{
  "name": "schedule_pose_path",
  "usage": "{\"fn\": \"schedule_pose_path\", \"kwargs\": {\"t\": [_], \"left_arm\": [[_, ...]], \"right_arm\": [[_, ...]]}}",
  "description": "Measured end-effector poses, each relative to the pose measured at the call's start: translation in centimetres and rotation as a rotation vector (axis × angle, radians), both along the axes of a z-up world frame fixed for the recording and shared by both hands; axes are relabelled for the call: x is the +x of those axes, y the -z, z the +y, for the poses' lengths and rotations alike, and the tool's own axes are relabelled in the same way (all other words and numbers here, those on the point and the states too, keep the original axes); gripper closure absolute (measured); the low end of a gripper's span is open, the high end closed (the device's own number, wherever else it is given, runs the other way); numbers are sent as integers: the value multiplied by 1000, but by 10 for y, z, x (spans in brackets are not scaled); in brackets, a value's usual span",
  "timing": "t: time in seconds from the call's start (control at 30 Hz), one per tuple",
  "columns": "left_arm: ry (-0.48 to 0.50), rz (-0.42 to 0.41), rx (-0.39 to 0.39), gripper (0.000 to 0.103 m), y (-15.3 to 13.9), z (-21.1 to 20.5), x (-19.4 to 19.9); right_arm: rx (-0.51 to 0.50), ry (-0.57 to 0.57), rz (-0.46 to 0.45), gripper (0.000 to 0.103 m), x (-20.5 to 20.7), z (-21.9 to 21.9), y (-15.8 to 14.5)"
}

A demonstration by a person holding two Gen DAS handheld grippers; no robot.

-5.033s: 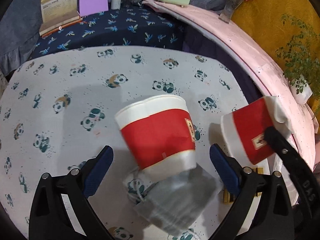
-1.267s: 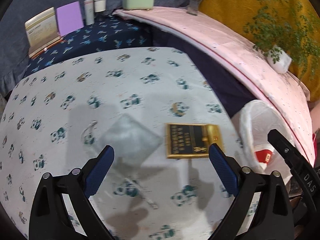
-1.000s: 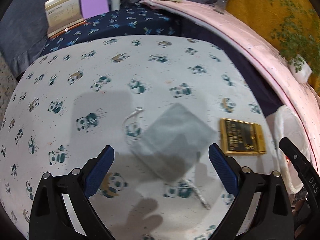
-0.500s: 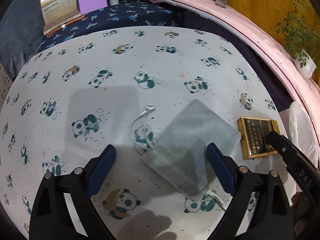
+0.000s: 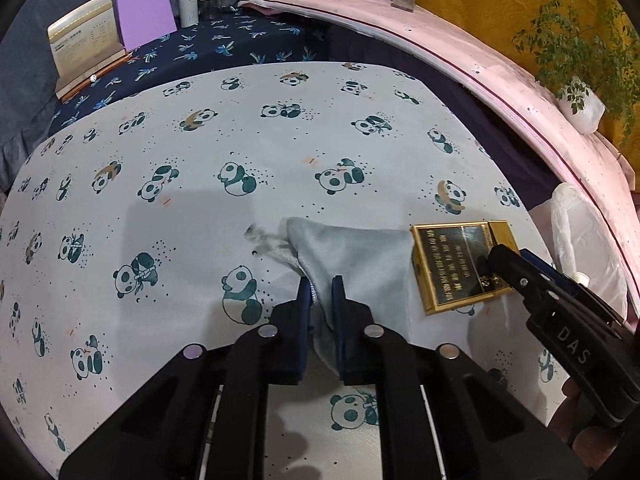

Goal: Collect trash
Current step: 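Grasp the grey cloth bag with the left tool while the right tool grasps the gold box, then carry the grey bag and gold box to the bin and release both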

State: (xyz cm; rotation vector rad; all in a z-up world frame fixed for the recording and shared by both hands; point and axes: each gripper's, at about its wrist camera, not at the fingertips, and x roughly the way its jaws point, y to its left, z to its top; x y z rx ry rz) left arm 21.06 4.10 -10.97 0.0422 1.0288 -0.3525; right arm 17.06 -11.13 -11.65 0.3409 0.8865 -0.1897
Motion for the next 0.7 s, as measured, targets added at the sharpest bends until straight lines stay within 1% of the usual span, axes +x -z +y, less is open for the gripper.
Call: {"fn": "schedule_pose_path", "kwargs": {"t": [0.03, 0.07, 0.23, 0.4, 0.57, 0.7], "left_arm": [[4, 1, -3, 95, -1, -1, -1], [6, 2, -8, 95, -2, -2, -3], [18, -5, -27, 96, -12, -5, -13], [40, -34, -45, 96, -32, -13, -22], [78, -68, -52, 96, -52, -33, -31], [125, -106, -59, 96, -72, -60, -42]], "right_arm": [[-5, 0, 0, 76, -1, 0, -1], [-10, 1, 0, 78, -2, 0, -2], [-23, 5, -11, 78, -8, 0, -7], [-26, 22, -52, 78, -21, -7, -23], [-43, 42, -97, 78, -36, -19, -42], [-57, 74, -130, 78, -52, -36, -56]]}}
